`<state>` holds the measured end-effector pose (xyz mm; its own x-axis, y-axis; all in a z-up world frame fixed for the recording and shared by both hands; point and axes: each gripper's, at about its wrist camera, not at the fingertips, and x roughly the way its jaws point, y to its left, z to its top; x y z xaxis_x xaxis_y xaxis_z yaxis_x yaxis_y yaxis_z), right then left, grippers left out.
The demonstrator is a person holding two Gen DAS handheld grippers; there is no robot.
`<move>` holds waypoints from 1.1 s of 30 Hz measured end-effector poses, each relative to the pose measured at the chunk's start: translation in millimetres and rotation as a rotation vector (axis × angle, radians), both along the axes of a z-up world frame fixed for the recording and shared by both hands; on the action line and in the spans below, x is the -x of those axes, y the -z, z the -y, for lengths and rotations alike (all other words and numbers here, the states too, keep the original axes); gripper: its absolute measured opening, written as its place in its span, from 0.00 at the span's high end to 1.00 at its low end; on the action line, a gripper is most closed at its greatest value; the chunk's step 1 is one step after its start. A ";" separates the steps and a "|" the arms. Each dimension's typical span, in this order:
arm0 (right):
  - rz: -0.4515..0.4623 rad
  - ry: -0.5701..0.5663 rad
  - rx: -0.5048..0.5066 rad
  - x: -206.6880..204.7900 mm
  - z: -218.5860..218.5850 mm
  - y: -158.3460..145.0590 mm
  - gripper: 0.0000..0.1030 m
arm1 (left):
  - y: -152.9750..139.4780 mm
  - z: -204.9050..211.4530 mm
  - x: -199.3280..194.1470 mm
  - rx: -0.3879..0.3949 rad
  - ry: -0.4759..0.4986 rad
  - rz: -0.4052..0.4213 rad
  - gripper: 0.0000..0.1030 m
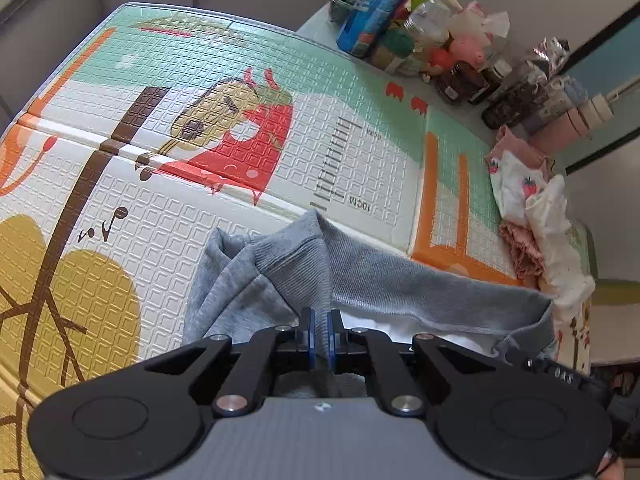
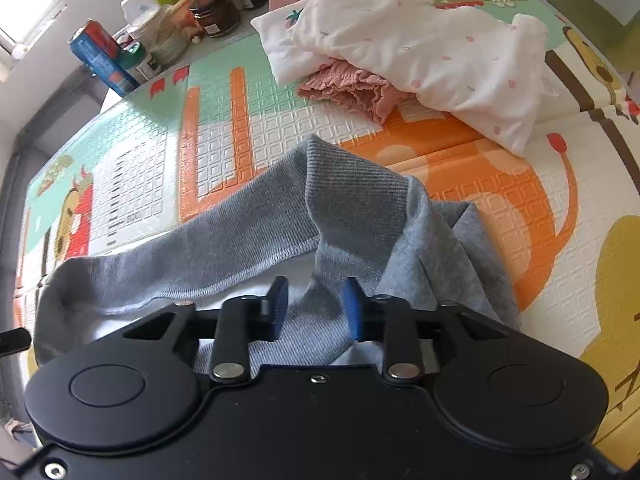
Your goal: Fold clothes
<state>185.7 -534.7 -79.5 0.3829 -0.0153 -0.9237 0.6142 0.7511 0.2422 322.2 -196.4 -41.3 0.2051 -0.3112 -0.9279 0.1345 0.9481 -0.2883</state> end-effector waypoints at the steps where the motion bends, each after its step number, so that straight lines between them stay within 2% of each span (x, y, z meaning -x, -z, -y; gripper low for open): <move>1: -0.011 0.000 0.004 -3.7 -1.9 1.5 0.69 | 1.5 3.1 1.4 -0.016 0.011 0.003 0.92; 5: -0.078 -0.013 0.050 -17.7 -15.0 10.7 0.68 | 9.0 19.2 5.0 -0.080 0.066 0.006 0.85; 7: -0.118 -0.018 0.076 -24.4 -22.2 16.1 0.68 | 13.9 28.5 5.1 -0.113 0.090 0.002 0.77; 9: -0.156 -0.022 0.102 -30.2 -28.3 22.8 0.67 | 20.7 37.2 4.6 -0.149 0.110 -0.007 0.59; 13: -0.209 -0.037 0.156 -38.2 -39.2 33.0 0.65 | 34.2 50.7 2.5 -0.210 0.143 -0.021 0.56; 15: -0.220 -0.044 0.178 -40.0 -43.6 35.7 0.65 | 40.4 51.2 1.2 -0.208 0.135 -0.036 0.65; 16: -0.221 -0.051 0.188 -40.3 -45.5 36.3 0.65 | 43.5 50.8 0.6 -0.204 0.128 -0.043 0.73; 17: -0.221 -0.058 0.197 -40.4 -47.1 36.8 0.65 | 46.5 50.3 0.1 -0.199 0.121 -0.050 0.86; 20: -0.208 -0.077 0.202 -37.3 -46.2 36.5 0.77 | 51.8 43.0 -1.9 -0.172 0.085 -0.063 0.91; 24: -0.185 -0.058 0.141 -31.0 -31.5 33.0 0.93 | 51.6 32.9 -5.3 -0.135 0.053 -0.080 0.94; 33: -0.081 -0.050 0.049 -9.3 -13.2 13.7 0.96 | 43.1 16.4 -3.2 -0.085 0.022 -0.080 0.95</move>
